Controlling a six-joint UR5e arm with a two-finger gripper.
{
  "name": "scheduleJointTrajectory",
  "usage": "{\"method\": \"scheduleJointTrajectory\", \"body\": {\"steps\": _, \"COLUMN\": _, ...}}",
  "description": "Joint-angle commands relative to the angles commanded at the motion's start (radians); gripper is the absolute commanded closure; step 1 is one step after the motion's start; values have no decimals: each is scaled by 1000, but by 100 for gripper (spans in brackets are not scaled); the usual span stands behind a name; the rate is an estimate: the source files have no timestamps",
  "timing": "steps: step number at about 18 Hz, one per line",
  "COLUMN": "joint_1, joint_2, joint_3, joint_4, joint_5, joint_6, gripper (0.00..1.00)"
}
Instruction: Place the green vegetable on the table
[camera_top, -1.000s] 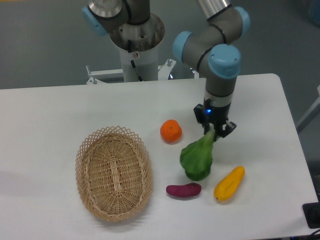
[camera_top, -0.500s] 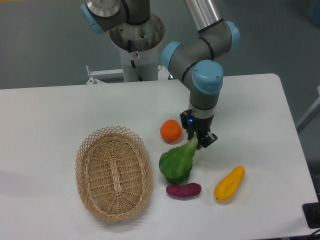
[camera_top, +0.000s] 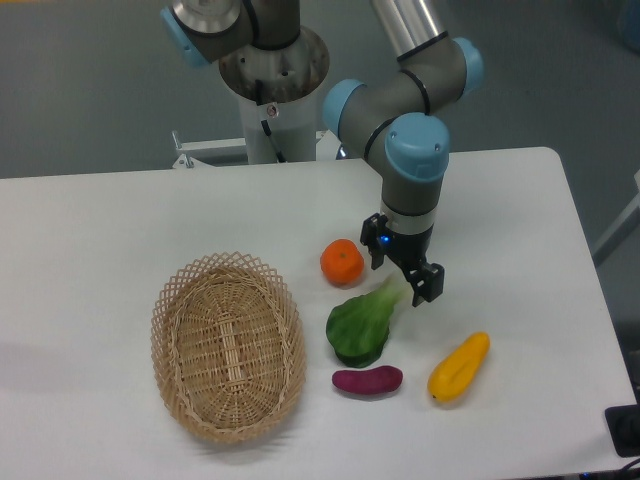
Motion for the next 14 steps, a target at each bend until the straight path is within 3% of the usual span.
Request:
{"method": "scheduleJointTrajectory", "body": {"steps": 8, "joint_1": 95, "joint_2": 18, "joint_3": 161, "joint_4": -18, "joint_5": -2, "joint_6": -11, "gripper": 0}}
{"method": "scheduleJointTrajectory", "body": {"steps": 12, "joint_1": 150, "joint_2": 21, "joint_3": 230, "joint_4": -118, "joint_5": -2, "joint_6": 7, "gripper": 0}}
{"method": "scheduleJointTrajectory", "body": {"steps": 14, "joint_1": 176, "joint_2": 26, "joint_3": 258, "joint_4": -172, "joint_5": -2, "joint_6": 78, "gripper": 0}}
